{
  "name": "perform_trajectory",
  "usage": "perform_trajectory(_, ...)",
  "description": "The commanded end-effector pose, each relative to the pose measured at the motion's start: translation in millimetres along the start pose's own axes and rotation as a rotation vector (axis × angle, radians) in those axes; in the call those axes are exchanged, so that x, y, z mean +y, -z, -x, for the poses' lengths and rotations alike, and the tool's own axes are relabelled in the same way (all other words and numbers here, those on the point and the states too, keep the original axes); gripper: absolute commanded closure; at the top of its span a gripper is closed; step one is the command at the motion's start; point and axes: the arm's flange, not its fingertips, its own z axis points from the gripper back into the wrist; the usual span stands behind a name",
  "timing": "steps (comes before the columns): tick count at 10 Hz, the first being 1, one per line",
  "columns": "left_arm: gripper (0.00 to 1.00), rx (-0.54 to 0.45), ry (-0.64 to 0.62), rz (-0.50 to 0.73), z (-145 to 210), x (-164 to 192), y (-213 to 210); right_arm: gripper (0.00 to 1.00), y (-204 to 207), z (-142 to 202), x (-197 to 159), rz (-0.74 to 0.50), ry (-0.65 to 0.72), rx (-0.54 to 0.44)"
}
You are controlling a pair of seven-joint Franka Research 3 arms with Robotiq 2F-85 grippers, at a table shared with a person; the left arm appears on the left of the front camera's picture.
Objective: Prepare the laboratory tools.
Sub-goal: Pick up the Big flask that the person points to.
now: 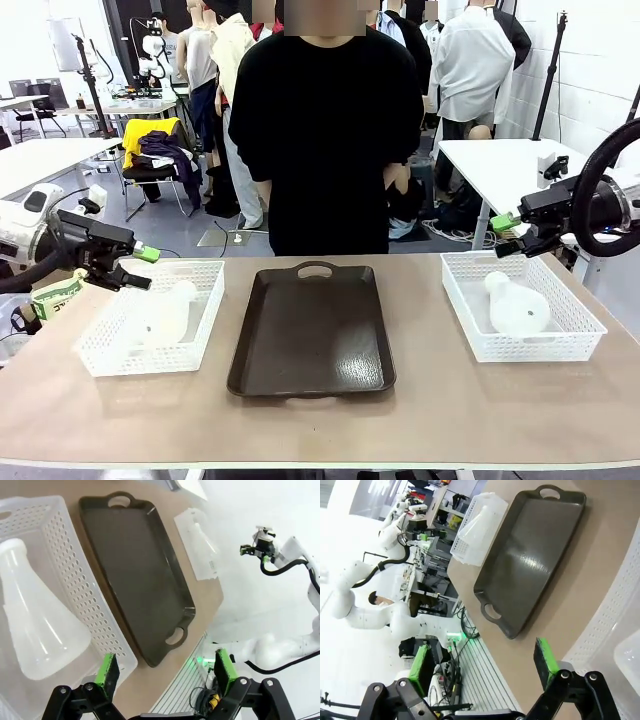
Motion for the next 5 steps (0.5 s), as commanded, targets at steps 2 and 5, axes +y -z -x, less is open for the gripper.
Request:
perform_trajectory(2, 0.0, 0.003, -0.176, 0.157, -3.3, 10.9, -26.3, 0.0, -41.8, -7.7, -11.9, -0.037, 0.14, -0.087)
perform_trajectory(5, 0.0, 0.009, -0.286, 0.3, -1.3, 33.2, -49.8, 0.0, -63.6, -3.0, -19.2, -0.111, 0.19, -0.096)
